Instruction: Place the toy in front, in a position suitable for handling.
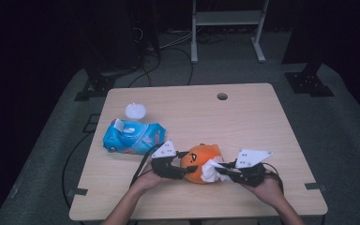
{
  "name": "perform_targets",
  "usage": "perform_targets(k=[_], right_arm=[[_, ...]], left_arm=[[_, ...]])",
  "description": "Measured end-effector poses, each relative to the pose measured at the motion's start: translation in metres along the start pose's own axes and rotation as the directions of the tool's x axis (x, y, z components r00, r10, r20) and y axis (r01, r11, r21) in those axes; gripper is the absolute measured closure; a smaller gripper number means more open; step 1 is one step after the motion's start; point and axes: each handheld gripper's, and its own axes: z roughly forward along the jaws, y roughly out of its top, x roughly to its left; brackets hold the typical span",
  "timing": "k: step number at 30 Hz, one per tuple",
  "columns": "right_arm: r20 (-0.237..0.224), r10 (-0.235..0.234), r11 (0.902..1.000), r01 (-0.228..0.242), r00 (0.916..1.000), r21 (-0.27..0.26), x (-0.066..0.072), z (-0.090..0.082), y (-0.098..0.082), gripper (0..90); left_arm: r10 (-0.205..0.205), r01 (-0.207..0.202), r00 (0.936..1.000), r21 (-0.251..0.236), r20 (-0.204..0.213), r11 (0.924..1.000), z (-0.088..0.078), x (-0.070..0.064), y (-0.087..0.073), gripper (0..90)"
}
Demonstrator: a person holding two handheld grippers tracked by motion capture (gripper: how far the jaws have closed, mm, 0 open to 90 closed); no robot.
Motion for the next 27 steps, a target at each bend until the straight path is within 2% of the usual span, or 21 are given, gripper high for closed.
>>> perform_targets(k=[4, 6, 8, 10, 12, 13, 16, 19, 21, 23, 25, 27], right_arm=[[0.007, -0.072, 0.9967, 0.072, 0.9974, 0.038, 0.008, 0.011, 0.005, 82.9], [0.017, -0.046, 0.9985, 0.045, 0.9988, 0.031, 0.001, 0.006, 0.001, 83.0], [0.063, -0.013, 0.9990, 0.011, 0.9979, 0.043, -0.008, -0.001, -0.006, 82.9], [0.084, 0.036, 0.9985, -0.040, 0.9958, 0.039, -0.017, -0.007, -0.015, 82.9], [0.093, 0.057, 0.9980, -0.059, 0.9941, 0.023, -0.018, -0.011, -0.017, 82.9], [0.090, 0.051, 0.9986, -0.052, 0.9946, 0.013, -0.016, -0.011, -0.015, 83.0], [0.044, 0.021, 0.9996, -0.020, 0.9988, -0.018, -0.003, -0.003, -0.006, 82.9], [0.049, -0.032, 0.9993, 0.031, 0.9983, 0.021, 0.006, 0.006, -0.002, 82.8], [0.059, -0.005, 0.9997, 0.004, 0.9982, 0.024, 0.000, 0.001, -0.007, 82.9], [0.098, 0.017, 0.9990, -0.021, 0.9951, 0.040, -0.007, -0.006, -0.014, 82.9], [0.112, 0.072, 0.9965, -0.076, 0.9910, 0.034, -0.017, -0.012, -0.023, 82.9], [0.119, 0.090, 0.9955, -0.093, 0.9888, 0.016, -0.019, -0.015, -0.024, 82.9]], left_arm=[[-0.001, 0.001, 1.0000, 0.007, -0.001, 1.0000, 0.000, -0.001, 0.001, 38.8], [-0.005, 0.005, 1.0000, 0.008, 0.001, 1.0000, 0.000, 0.001, 0.001, 38.9], [-0.009, 0.009, 1.0000, 0.006, 0.004, 0.9999, -0.001, 0.002, 0.000, 38.9], [-0.019, 0.019, 0.9998, 0.003, 0.003, 0.9998, 0.000, 0.002, 0.001, 38.9], [-0.027, 0.027, 0.9996, 0.004, -0.008, 0.9996, 0.002, 0.003, 0.003, 38.9], [-0.034, 0.034, 0.9993, 0.001, -0.013, 0.9994, 0.003, 0.003, 0.003, 39.0], [-0.043, 0.043, 0.9989, 0.000, -0.018, 0.9991, 0.003, 0.003, 0.004, 39.0], [-0.038, 0.038, 0.9992, 0.006, -0.012, 0.9993, 0.003, 0.004, 0.004, 39.0], [-0.045, 0.045, 0.9990, 0.006, -0.006, 0.9990, 0.003, 0.005, 0.005, 38.9], [-0.044, 0.044, 0.9990, 0.008, 0.000, 0.9990, 0.003, 0.006, 0.004, 38.9], [-0.047, 0.047, 0.9989, 0.007, 0.004, 0.9989, 0.003, 0.006, 0.004, 38.8], [-0.046, 0.046, 0.9989, 0.006, 0.000, 0.9989, 0.004, 0.006, 0.005, 38.7]])
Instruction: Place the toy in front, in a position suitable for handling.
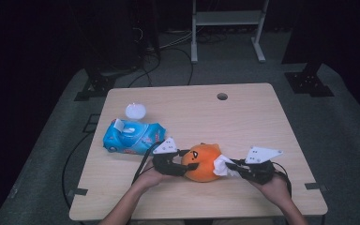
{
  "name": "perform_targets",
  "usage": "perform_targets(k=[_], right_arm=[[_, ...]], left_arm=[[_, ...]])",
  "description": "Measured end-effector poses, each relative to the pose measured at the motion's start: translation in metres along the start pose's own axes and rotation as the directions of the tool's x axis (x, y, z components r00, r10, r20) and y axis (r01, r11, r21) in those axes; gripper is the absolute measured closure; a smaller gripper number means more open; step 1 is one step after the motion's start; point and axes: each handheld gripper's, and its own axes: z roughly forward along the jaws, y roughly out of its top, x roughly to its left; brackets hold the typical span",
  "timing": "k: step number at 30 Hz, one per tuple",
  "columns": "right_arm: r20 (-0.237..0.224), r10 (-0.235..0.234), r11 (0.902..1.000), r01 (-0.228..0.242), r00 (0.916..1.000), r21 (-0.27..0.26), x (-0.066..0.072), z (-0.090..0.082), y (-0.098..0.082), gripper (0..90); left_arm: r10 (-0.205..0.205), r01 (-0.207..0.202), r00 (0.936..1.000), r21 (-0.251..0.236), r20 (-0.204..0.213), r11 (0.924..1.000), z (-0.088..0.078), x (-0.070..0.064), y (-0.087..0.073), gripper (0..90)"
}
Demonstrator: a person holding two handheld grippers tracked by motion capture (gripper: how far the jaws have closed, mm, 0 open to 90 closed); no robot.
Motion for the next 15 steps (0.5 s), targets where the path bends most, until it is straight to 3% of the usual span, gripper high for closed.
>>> perform_targets(k=[3, 6, 8, 11, 13, 15], right_arm=[[-0.038, -0.027, 0.9991, 0.025, 0.9989, -0.034, 0.011, 0.005, 0.008, 82.8], [-0.042, -0.075, 0.9972, 0.075, 0.9963, -0.007, 0.018, 0.012, 0.011, 82.8], [-0.040, -0.053, 0.9986, 0.053, 0.9978, 0.001, 0.012, 0.010, 0.009, 82.9], [0.002, -0.010, 0.9998, 0.010, 0.9999, 0.019, 0.001, 0.004, 0.002, 82.8], [0.016, -0.004, 1.0000, 0.004, 0.9999, 0.004, 0.002, 0.001, 0.002, 82.9], [-0.011, -0.018, 0.9992, 0.018, 0.9998, -0.037, 0.009, 0.002, 0.010, 82.8]], left_arm=[[-0.003, 0.003, 1.0000, -0.007, -0.003, 1.0000, 0.001, 0.001, -0.001, 38.5], [0.000, 0.000, 1.0000, -0.003, -0.003, 1.0000, 0.000, 0.002, -0.001, 38.2], [-0.005, 0.005, 1.0000, -0.007, -0.001, 1.0000, 0.000, 0.002, -0.001, 38.2], [0.001, 0.000, 1.0000, -0.004, 0.008, 1.0000, 0.001, 0.001, 0.000, 38.2], [-0.001, 0.001, 1.0000, -0.003, 0.003, 1.0000, 0.003, 0.000, 0.002, 38.1], [0.014, -0.014, 0.9999, 0.001, 0.002, 0.9999, 0.006, -0.003, 0.005, 38.1]])
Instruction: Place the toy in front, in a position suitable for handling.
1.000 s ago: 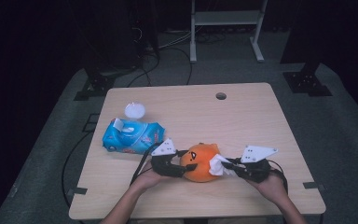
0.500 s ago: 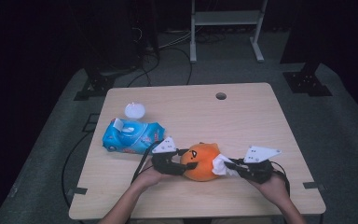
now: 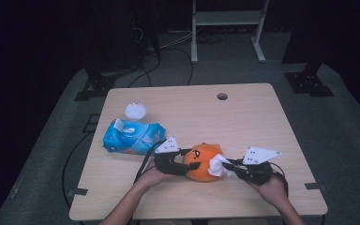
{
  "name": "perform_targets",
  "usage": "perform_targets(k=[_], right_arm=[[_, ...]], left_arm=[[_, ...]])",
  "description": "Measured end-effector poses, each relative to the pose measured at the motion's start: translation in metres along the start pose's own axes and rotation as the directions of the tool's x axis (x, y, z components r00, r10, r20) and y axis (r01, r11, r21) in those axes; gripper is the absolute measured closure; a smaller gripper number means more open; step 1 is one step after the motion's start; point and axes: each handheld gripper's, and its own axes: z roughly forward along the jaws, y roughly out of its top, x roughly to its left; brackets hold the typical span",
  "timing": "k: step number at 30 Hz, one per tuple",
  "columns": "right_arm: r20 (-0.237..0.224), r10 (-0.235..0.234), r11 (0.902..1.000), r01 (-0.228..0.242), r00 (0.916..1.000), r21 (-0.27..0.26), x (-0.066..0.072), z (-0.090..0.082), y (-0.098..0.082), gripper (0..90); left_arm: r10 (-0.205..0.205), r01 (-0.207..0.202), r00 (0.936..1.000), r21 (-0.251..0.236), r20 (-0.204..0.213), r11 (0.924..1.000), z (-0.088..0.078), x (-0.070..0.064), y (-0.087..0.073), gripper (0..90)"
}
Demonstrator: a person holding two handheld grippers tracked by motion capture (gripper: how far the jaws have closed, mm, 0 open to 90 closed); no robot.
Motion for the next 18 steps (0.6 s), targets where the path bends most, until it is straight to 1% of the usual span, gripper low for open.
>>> perform_targets(k=[2, 4, 5, 6, 7, 9, 11, 12, 13, 15, 18], right_arm=[[-0.021, -0.032, 0.9993, 0.032, 0.9992, -0.021, 0.010, 0.006, 0.009, 82.8], [-0.026, -0.068, 0.9977, 0.068, 0.9974, -0.002, 0.018, 0.015, 0.015, 82.8], [-0.021, -0.086, 0.9961, 0.087, 0.9961, 0.018, 0.018, 0.019, 0.014, 82.8], [-0.024, -0.084, 0.9962, 0.085, 0.9961, 0.020, 0.017, 0.019, 0.013, 82.9], [-0.034, -0.070, 0.9974, 0.070, 0.9970, 0.016, 0.014, 0.018, 0.010, 82.9], [-0.016, -0.053, 0.9982, 0.054, 0.9985, 0.028, 0.004, 0.013, 0.003, 82.9], [-0.012, -0.028, 0.9991, 0.028, 0.9995, 0.032, -0.002, 0.009, -0.002, 82.9], [-0.011, -0.013, 0.9992, 0.014, 0.9998, 0.037, -0.004, 0.007, -0.005, 82.9], [-0.010, -0.004, 0.9992, 0.004, 0.9999, 0.041, -0.006, 0.006, -0.008, 82.8], [-0.014, 0.005, 0.9988, -0.004, 0.9999, 0.048, -0.007, 0.006, -0.010, 82.8], [-0.013, 0.001, 0.9988, -0.001, 0.9999, 0.049, -0.006, 0.008, -0.009, 82.8]], left_arm=[[0.012, -0.012, 0.9999, 0.001, 0.002, 0.9999, 0.003, -0.004, 0.001, 38.1], [0.040, -0.040, 0.9992, 0.011, -0.003, 0.9992, 0.004, -0.007, 0.001, 38.1], [0.040, -0.040, 0.9992, 0.012, 0.000, 0.9991, 0.003, -0.007, 0.001, 38.1], [0.039, -0.039, 0.9992, 0.012, 0.004, 0.9991, 0.002, -0.006, 0.000, 38.1], [0.029, -0.029, 0.9995, 0.006, 0.008, 0.9995, 0.002, -0.005, -0.001, 38.1], [0.025, -0.025, 0.9995, 0.003, 0.017, 0.9997, 0.000, -0.003, -0.001, 35.6], [0.035, -0.035, 0.9994, -0.006, 0.005, 0.9994, -0.001, -0.004, -0.001, 28.0], [0.030, -0.030, 0.9995, -0.014, 0.002, 0.9994, -0.001, -0.006, 0.000, 24.2], [0.034, -0.034, 0.9994, -0.009, 0.003, 0.9994, -0.001, -0.007, 0.001, 21.3], [0.050, -0.050, 0.9988, 0.003, 0.003, 0.9988, -0.001, -0.009, 0.001, 19.1], [0.042, -0.042, 0.9991, 0.012, 0.012, 0.9990, -0.003, -0.008, 0.000, 19.0]])
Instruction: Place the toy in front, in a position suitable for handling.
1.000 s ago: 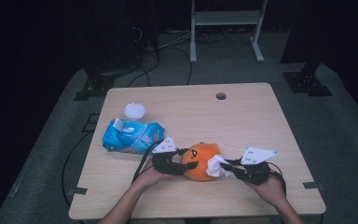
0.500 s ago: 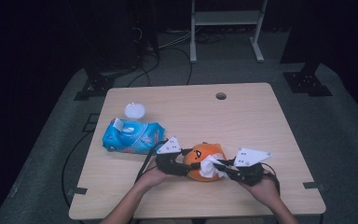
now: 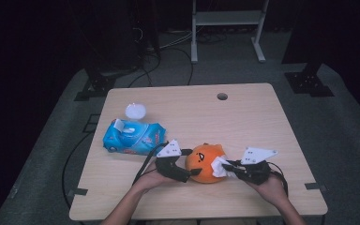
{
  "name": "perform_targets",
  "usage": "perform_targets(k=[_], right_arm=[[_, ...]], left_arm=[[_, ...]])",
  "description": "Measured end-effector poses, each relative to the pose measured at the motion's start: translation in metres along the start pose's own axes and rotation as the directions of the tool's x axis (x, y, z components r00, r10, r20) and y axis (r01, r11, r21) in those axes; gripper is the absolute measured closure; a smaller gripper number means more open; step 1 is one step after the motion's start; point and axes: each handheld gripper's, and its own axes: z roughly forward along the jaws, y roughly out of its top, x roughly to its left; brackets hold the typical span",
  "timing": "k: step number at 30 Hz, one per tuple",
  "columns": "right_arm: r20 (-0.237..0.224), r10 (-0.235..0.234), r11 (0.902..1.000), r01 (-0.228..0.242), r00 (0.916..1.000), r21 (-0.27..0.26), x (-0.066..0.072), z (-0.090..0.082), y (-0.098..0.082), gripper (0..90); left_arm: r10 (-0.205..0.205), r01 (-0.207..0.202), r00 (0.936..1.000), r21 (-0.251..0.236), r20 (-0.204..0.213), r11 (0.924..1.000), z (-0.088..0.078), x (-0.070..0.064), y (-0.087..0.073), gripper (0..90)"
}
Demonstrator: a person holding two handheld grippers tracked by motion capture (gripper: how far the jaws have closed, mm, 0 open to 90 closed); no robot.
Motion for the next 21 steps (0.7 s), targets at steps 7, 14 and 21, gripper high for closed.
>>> perform_targets(k=[7, 14, 21], right_arm=[[0.011, -0.030, 0.9976, 0.031, 0.9995, -0.062, 0.013, -0.004, 0.016, 82.9], [0.013, -0.064, 0.9976, 0.064, 0.9979, -0.025, 0.012, 0.008, 0.022, 83.0], [0.037, -0.013, 0.9998, 0.013, 0.9992, -0.011, 0.001, -0.003, 0.009, 82.9]], left_arm=[[0.045, -0.045, 0.9990, -0.031, 0.006, 0.9985, 0.001, 0.001, 0.001, 44.1], [0.022, -0.023, 0.9997, -0.024, -0.013, 0.9994, -0.002, 0.002, -0.001, 35.7], [-0.013, 0.012, 0.9999, -0.028, -0.007, 0.9995, 0.003, 0.003, -0.003, 27.6]])
